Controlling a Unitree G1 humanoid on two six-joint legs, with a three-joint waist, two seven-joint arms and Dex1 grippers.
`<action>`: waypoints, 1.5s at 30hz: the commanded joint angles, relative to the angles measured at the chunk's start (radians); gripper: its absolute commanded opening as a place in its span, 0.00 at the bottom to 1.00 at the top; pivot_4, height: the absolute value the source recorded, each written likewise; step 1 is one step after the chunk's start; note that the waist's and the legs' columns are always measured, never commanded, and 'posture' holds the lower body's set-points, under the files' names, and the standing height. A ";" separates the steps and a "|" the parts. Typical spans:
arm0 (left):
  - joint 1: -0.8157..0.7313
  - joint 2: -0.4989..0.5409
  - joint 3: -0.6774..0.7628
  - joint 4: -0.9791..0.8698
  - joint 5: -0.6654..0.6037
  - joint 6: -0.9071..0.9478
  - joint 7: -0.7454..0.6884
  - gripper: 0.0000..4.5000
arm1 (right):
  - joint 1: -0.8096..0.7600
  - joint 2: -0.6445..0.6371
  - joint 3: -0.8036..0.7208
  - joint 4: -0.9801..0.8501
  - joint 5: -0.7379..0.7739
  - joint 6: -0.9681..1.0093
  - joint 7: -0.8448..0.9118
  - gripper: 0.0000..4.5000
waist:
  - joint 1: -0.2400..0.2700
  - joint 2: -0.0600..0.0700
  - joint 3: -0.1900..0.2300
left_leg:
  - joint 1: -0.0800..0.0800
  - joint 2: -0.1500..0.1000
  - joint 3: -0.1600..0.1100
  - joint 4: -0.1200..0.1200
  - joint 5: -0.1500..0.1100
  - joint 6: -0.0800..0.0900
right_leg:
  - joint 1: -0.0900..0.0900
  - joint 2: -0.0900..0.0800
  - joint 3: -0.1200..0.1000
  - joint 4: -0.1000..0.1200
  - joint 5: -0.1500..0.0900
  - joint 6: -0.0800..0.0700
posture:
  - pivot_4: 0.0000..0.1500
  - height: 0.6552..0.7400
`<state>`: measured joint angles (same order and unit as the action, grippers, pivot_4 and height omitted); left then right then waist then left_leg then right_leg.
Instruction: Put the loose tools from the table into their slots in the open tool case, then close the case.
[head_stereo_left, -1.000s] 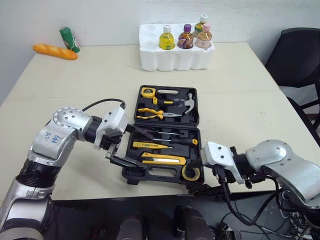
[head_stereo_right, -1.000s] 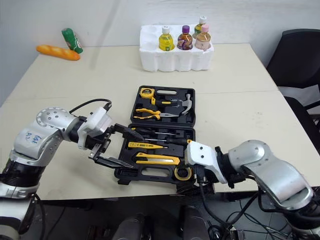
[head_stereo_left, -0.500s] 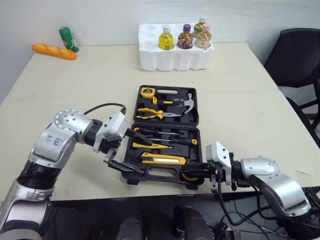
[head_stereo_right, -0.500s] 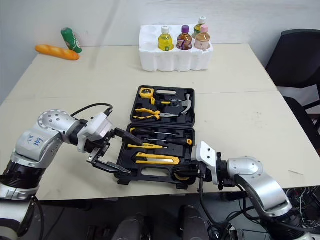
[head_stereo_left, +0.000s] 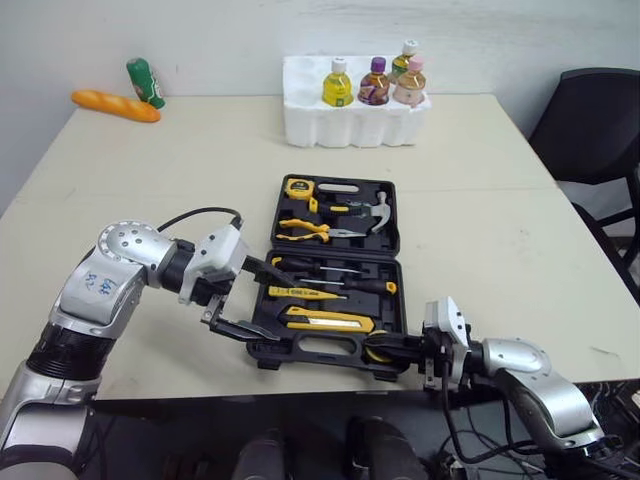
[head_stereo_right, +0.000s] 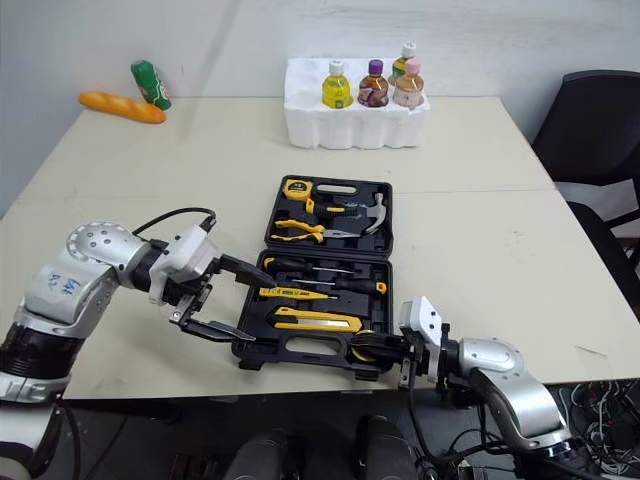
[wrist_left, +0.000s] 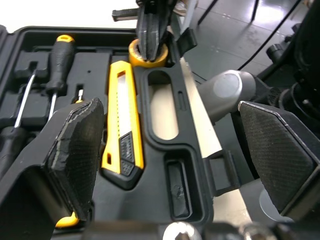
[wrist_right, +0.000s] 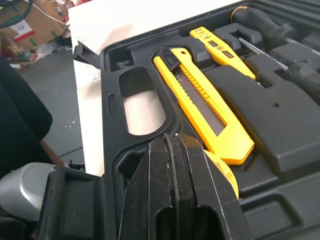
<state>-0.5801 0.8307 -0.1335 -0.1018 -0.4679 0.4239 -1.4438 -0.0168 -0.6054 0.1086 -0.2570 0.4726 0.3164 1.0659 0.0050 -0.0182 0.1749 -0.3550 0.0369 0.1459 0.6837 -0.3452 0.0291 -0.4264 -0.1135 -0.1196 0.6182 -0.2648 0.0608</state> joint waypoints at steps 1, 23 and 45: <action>-0.005 0.000 0.041 0.032 0.006 0.020 0.050 1.00 | 0.006 -0.022 -0.010 -0.062 0.033 0.093 -0.030 0.01 | 0.000 0.000 0.000 | 0.000 0.000 0.000 0.000 0.000 0.000 | 0.000 0.000 0.000 0.000 0.000 0.000 | 1.00 0.96; -0.256 -0.232 0.043 0.811 0.363 -0.243 0.490 0.02 | -0.443 -0.008 -0.062 0.268 -0.214 0.221 -0.406 0.00 | -0.010 0.004 0.002 | -0.018 -0.005 0.004 0.001 0.006 0.003 | -0.019 0.001 -0.004 0.008 0.002 0.004 | 1.00 0.96; -0.103 -0.274 0.038 0.535 0.383 -0.059 0.473 0.02 | -0.422 -0.048 0.004 0.090 -0.313 0.312 -0.377 0.00 | -0.006 0.004 0.002 | -0.017 -0.006 0.003 0.001 0.006 0.004 | -0.018 -0.001 -0.008 0.008 0.003 0.005 | 1.00 0.96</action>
<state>-0.6930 0.5405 -0.0969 0.4484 -0.0907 0.3491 -0.9741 -0.4508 -0.6342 0.0988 -0.1282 0.1827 0.6467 0.6787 -0.0012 -0.0144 0.1773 -0.3724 0.0310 0.1490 0.6849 -0.3389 0.0333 -0.4446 -0.1149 -0.1274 0.6258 -0.2617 0.0661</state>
